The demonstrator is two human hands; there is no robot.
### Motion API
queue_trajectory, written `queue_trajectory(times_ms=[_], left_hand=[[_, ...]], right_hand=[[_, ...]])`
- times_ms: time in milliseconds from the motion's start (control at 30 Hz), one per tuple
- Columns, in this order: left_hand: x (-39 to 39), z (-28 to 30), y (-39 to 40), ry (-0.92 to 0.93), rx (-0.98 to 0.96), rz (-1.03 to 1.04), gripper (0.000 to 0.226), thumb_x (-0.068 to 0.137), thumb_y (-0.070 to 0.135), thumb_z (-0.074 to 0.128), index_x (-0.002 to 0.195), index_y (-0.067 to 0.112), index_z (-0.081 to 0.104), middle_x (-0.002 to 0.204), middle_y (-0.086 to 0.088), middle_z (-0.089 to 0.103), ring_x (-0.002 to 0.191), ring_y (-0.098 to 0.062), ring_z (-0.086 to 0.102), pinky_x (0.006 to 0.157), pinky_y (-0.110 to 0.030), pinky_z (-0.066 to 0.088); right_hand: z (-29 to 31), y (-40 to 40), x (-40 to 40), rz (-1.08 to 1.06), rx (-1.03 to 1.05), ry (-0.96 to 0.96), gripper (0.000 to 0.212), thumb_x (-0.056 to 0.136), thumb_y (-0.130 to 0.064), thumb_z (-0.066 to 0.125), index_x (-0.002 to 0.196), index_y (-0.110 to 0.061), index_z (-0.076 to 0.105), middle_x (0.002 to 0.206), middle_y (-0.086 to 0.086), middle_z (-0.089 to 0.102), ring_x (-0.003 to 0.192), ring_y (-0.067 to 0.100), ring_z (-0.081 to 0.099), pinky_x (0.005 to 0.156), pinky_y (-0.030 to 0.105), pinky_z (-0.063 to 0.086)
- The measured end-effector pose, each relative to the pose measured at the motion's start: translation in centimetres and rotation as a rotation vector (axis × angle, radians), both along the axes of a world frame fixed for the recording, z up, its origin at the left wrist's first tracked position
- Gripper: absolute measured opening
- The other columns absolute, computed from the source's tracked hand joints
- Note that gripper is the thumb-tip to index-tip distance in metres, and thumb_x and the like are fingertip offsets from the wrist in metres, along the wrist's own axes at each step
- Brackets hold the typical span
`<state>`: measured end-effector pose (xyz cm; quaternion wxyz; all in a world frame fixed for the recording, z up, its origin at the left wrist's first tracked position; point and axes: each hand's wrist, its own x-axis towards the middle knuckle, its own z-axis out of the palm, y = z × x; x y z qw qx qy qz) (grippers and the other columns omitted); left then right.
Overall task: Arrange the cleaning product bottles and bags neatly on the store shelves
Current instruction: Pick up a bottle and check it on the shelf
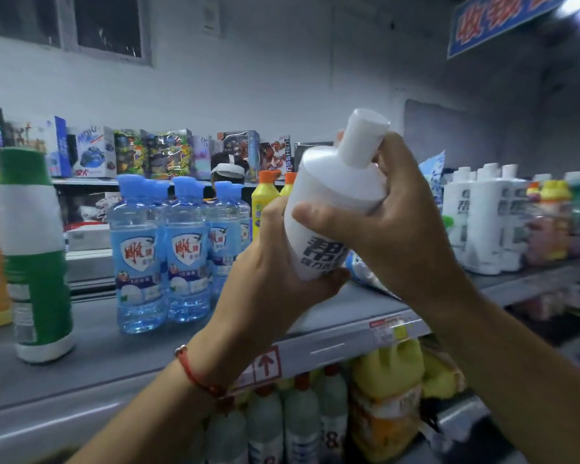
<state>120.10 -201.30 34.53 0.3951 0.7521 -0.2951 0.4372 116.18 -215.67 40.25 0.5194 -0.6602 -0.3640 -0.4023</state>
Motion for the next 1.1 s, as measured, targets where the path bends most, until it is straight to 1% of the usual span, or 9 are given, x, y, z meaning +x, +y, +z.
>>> queue_trajectory(times_ms=[100, 167, 300, 400, 467, 567, 700, 900, 1100], left_hand=[[-1.1, -0.2, -3.2, -0.031, -0.02, -0.084, 0.088, 0.068, 0.042, 0.091, 0.13, 0.033, 0.029, 0.108, 0.006, 0.065, 0.087, -0.016, 0.07, 0.063, -0.045, 0.06], [-1.9, -0.4, -5.0, 0.044, -0.11, -0.23, 0.081, 0.067, 0.043, 0.089, 0.128, 0.033, 0.037, 0.106, 0.005, 0.067, 0.091, -0.018, 0.071, 0.068, -0.048, 0.06], [-3.6, -1.0, -11.1, 0.217, -0.211, -0.649, 0.035, 0.084, 0.018, 0.081, 0.109, 0.03, 0.059, 0.106, -0.003, 0.074, 0.096, -0.022, 0.074, 0.076, -0.037, 0.06], [-4.4, -2.9, -15.8, 0.421, -0.329, -0.764, 0.034, 0.087, 0.021, 0.075, 0.117, 0.016, 0.06, 0.107, -0.007, 0.075, 0.097, -0.022, 0.074, 0.075, -0.031, 0.059], [-4.9, -4.9, -19.1, 0.538, -0.386, -0.801, 0.034, 0.089, 0.025, 0.073, 0.118, 0.013, 0.061, 0.106, -0.013, 0.074, 0.097, -0.027, 0.073, 0.076, -0.035, 0.06], [-6.4, -8.4, -24.4, 0.708, -0.423, -0.835, 0.028, 0.092, 0.037, 0.069, 0.112, 0.018, 0.064, 0.108, -0.023, 0.068, 0.097, -0.038, 0.071, 0.082, -0.048, 0.062], [-9.1, -14.3, -31.0, 1.002, -0.512, -0.834, 0.053, 0.088, 0.054, 0.062, 0.122, 0.014, 0.064, 0.112, -0.02, 0.071, 0.101, -0.038, 0.071, 0.087, -0.05, 0.06], [-12.6, -23.9, -37.0, 1.643, -0.69, -0.851, 0.09, 0.084, 0.08, 0.044, 0.138, 0.009, 0.058, 0.126, -0.02, 0.067, 0.117, -0.037, 0.065, 0.093, -0.047, 0.058], [-15.8, -30.1, -41.0, 1.899, -0.86, -0.807, 0.085, 0.093, 0.068, 0.05, 0.143, 0.0, 0.051, 0.119, -0.021, 0.062, 0.123, -0.039, 0.058, 0.113, -0.058, 0.039]], right_hand=[[-0.4, -3.4, -2.1, 0.055, 0.022, -0.015, 0.065, 0.073, -0.036, 0.084, 0.127, -0.028, 0.049, 0.103, -0.017, 0.062, 0.093, 0.001, 0.065, 0.073, 0.018, 0.055], [-1.1, -5.3, -2.5, 0.096, 0.031, 0.04, 0.07, 0.079, -0.036, 0.083, 0.137, -0.032, 0.045, 0.122, -0.013, 0.063, 0.109, 0.007, 0.065, 0.082, 0.026, 0.057], [-5.2, -11.5, -3.4, 0.068, 0.061, 0.312, 0.082, 0.076, -0.05, 0.078, 0.146, -0.043, 0.037, 0.139, -0.016, 0.058, 0.125, 0.005, 0.06, 0.098, 0.037, 0.056], [-9.7, -16.6, -5.1, 0.066, 0.004, 0.602, 0.078, 0.076, -0.064, 0.073, 0.144, -0.051, 0.037, 0.133, -0.023, 0.061, 0.119, 0.0, 0.062, 0.097, 0.035, 0.056], [-12.8, -19.6, -6.6, 0.09, -0.006, 0.765, 0.059, 0.086, -0.051, 0.07, 0.137, -0.052, 0.041, 0.121, -0.031, 0.065, 0.111, -0.003, 0.066, 0.087, 0.024, 0.057], [-17.6, -24.1, -9.1, 0.107, 0.07, 0.95, 0.064, 0.084, -0.028, 0.073, 0.14, -0.039, 0.044, 0.121, -0.016, 0.071, 0.111, 0.009, 0.069, 0.086, 0.025, 0.057], [-23.9, -29.2, -12.7, 0.002, 0.178, 1.06, 0.069, 0.078, -0.026, 0.085, 0.137, -0.032, 0.05, 0.124, 0.0, 0.071, 0.112, 0.02, 0.07, 0.092, 0.036, 0.056], [-31.8, -36.0, -19.0, -0.159, 0.238, 1.269, 0.066, 0.064, -0.031, 0.089, 0.123, -0.032, 0.058, 0.108, -0.009, 0.075, 0.098, 0.011, 0.073, 0.084, 0.034, 0.058], [-36.5, -40.2, -23.5, -0.236, 0.222, 1.454, 0.054, 0.072, -0.027, 0.088, 0.117, -0.034, 0.06, 0.104, -0.014, 0.075, 0.096, 0.008, 0.073, 0.091, 0.037, 0.059]])
